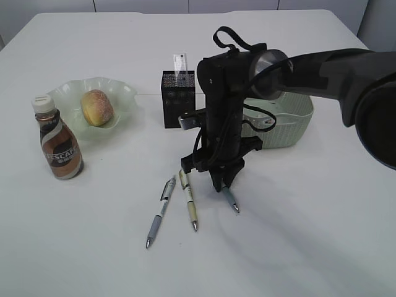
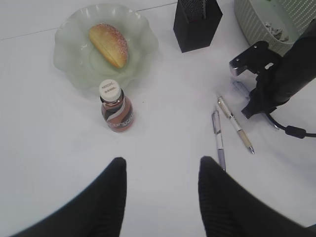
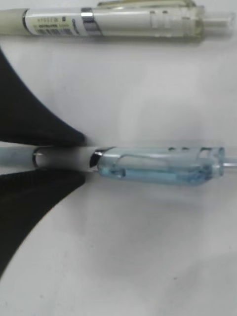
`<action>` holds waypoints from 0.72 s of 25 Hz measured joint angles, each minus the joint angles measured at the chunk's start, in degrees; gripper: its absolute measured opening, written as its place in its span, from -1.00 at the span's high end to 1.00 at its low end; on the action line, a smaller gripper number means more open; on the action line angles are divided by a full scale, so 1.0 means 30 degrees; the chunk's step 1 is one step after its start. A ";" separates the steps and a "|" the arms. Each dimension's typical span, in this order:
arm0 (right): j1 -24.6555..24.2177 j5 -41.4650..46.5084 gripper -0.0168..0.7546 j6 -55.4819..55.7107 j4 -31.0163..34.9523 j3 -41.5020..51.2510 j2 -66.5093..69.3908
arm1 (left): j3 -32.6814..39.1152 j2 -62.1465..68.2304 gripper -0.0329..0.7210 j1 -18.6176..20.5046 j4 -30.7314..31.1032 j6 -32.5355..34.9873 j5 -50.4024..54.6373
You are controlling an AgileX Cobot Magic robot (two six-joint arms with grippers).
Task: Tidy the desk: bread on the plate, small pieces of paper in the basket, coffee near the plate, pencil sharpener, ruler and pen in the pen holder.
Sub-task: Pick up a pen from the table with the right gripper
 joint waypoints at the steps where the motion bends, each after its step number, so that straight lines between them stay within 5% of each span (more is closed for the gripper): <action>1: 0.0000 0.0000 0.63 0.0000 0.0000 0.0000 0.0000 | 0.0000 0.0000 -0.01 0.0000 0.0000 0.0000 0.0000; 5: 0.0000 0.0000 0.77 0.0000 0.0000 0.0000 0.0000 | 0.0000 0.0000 -0.01 0.0000 -0.0028 0.0000 0.0000; 18: 0.0000 0.0000 0.77 -0.0012 0.0000 0.0000 0.0000 | 0.0000 0.0000 0.00 0.0000 -0.0071 0.0000 0.0000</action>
